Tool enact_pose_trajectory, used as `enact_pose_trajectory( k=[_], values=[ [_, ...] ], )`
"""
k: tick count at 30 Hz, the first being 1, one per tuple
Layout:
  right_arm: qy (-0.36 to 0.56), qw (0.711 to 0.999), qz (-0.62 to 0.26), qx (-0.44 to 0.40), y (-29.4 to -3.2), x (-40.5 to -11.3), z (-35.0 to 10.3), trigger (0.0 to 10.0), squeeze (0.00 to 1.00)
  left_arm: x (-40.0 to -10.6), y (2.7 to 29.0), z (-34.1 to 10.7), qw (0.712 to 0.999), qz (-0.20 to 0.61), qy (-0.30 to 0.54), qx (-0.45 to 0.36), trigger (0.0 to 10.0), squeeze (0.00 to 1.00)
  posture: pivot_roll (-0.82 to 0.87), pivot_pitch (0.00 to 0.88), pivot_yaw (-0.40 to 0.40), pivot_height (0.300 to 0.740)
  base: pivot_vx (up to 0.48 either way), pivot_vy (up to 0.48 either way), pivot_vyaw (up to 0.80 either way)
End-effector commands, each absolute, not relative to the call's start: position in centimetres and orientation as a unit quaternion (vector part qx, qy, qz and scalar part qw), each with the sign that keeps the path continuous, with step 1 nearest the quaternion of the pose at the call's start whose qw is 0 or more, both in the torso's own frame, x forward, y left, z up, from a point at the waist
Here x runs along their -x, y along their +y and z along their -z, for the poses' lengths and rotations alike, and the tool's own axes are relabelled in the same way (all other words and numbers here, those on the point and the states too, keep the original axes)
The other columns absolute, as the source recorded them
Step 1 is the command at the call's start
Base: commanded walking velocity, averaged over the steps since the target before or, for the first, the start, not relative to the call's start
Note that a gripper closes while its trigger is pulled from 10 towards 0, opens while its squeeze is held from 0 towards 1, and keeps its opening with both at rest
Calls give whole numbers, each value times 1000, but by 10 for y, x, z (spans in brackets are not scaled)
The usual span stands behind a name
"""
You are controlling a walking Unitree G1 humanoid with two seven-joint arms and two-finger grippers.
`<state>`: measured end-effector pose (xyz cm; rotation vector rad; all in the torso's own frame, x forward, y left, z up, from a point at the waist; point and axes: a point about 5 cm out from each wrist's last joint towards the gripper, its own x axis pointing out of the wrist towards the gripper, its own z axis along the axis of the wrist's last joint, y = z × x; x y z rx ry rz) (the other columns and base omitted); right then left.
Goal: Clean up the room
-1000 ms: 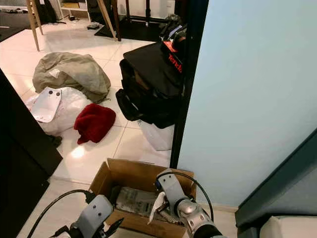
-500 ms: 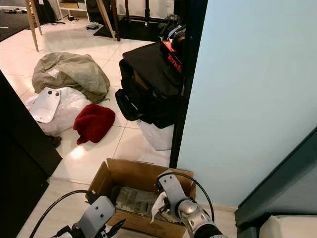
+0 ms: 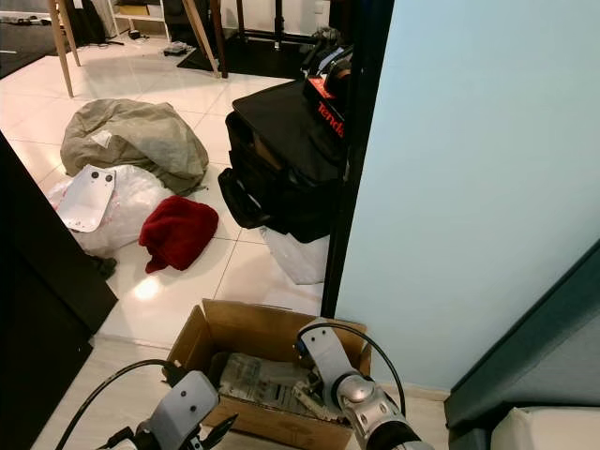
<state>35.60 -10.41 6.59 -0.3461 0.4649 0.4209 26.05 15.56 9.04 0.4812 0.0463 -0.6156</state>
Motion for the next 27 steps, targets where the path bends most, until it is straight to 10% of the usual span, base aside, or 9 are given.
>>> enact_pose_trajectory(
  k=[1, 5, 6, 11, 12, 13, 27],
  values=[
    [248, 931, -208, 170, -106, -350, -56, 10000, 0, -255, 156, -84, 921, 307, 36, -235, 10000, 0, -6, 369, -51, 740, 0, 0, 0],
    [248, 930, -210, 169, -105, -350, -56, 10000, 0, -256, 156, -84, 921, 307, 36, -235, 10000, 0, -6, 367, -51, 740, 0, 0, 0],
    [248, 930, -213, 166, -105, -350, -56, 10000, 1000, -256, 156, -83, 921, 307, 37, -235, 10000, 0, -5, 363, -50, 740, 0, 0, 0],
    [249, 930, -213, 168, -105, -349, -55, 10000, 867, -255, 156, -82, 921, 308, 37, -235, 10000, 0, -7, 356, -47, 740, 0, 0, 0],
    [250, 929, -213, 170, -105, -349, -54, 10000, 125, -255, 155, -82, 921, 308, 37, -235, 10000, 0, -7, 353, -46, 740, 0, 0, 0],
    [249, 929, -210, 175, -106, -348, -54, 10000, 0, -256, 155, -81, 921, 308, 38, -236, 10000, 0, -4, 339, -45, 740, 0, 0, 0],
    [242, 942, -192, 135, -110, -348, -53, 10000, 0, -272, 167, -70, 952, 239, 65, -182, 10000, 0, -14, 126, -38, 740, 0, 0, 0]
  ],
)
